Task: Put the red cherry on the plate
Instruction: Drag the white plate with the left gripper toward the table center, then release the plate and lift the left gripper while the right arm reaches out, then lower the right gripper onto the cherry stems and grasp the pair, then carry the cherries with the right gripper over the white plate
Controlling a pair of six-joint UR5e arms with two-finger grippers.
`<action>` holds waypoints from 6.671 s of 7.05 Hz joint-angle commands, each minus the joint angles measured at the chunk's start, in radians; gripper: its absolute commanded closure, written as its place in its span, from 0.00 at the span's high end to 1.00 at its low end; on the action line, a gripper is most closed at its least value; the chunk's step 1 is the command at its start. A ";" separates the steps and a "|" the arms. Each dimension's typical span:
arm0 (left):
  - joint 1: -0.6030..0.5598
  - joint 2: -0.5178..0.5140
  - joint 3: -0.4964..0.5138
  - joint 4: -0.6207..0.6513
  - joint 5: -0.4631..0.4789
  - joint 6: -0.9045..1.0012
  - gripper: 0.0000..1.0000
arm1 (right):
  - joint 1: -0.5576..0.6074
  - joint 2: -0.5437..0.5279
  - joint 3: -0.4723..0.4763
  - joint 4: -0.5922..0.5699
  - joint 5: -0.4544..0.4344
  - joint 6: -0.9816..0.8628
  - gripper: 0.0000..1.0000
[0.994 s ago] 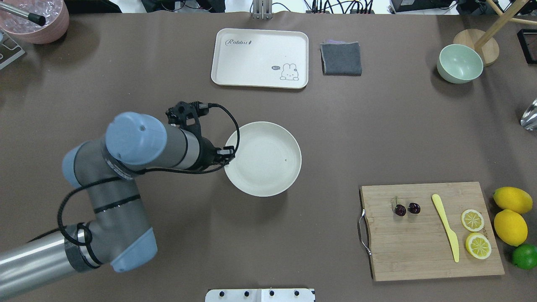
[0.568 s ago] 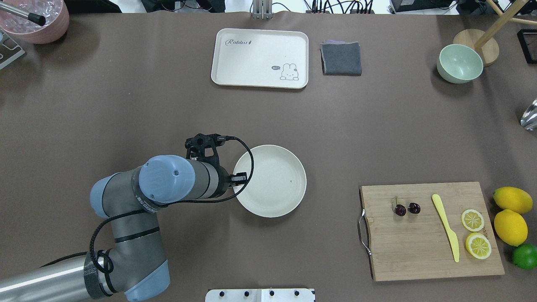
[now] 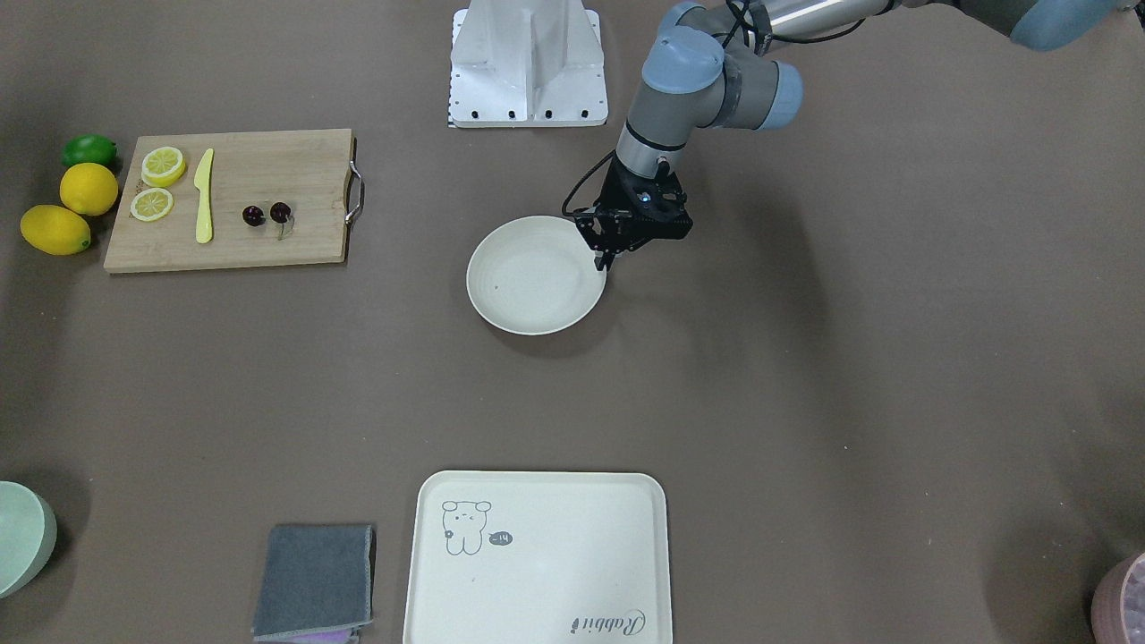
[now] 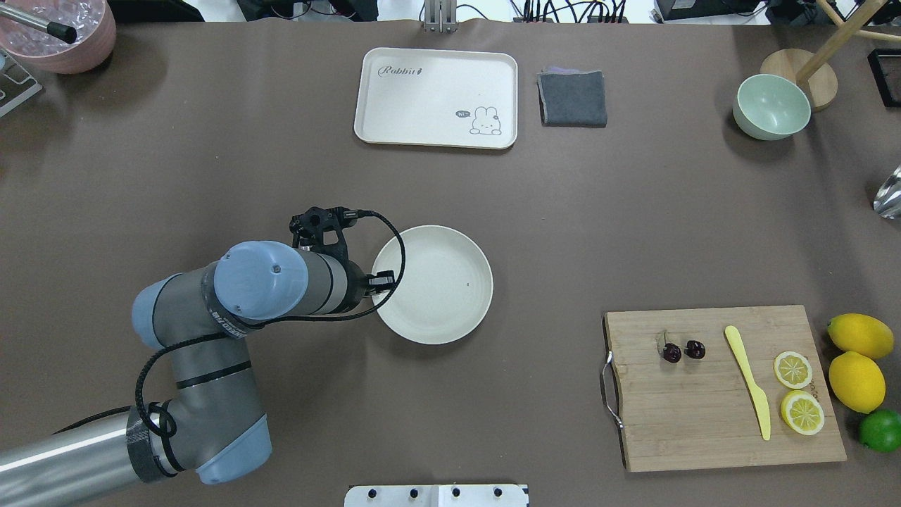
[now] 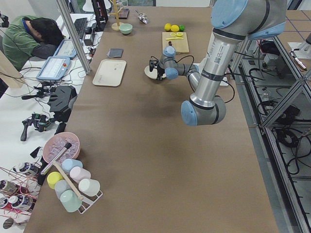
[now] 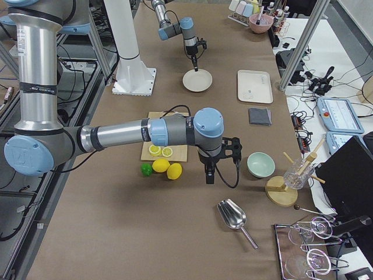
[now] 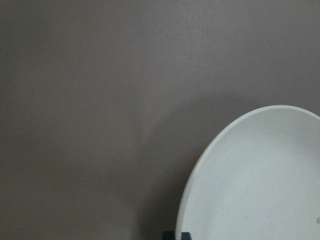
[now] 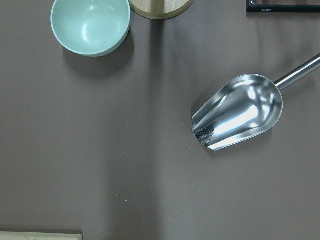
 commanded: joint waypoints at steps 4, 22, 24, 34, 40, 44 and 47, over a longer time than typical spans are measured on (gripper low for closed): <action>-0.009 0.005 -0.041 0.003 0.005 -0.001 0.98 | -0.073 0.005 0.102 -0.002 -0.007 0.108 1.00; -0.263 0.089 -0.125 0.104 -0.069 0.185 0.98 | -0.926 -0.082 0.105 0.714 -0.247 0.400 1.00; -0.262 0.089 -0.127 0.104 -0.071 0.183 0.98 | -0.967 -0.096 0.103 0.716 -0.286 0.400 1.00; -0.256 0.091 -0.127 0.104 -0.069 0.180 0.98 | -1.047 -0.084 0.102 0.716 -0.406 0.436 0.00; -0.256 0.091 -0.122 0.104 -0.069 0.180 0.98 | -1.001 0.226 0.149 0.541 -0.322 0.691 0.00; -0.256 0.115 -0.105 0.104 -0.069 0.186 0.98 | -1.151 0.621 -0.053 0.367 -0.530 0.885 0.00; -0.256 0.130 -0.107 0.104 -0.069 0.186 0.98 | -1.191 0.742 -0.216 0.376 -0.612 0.913 0.00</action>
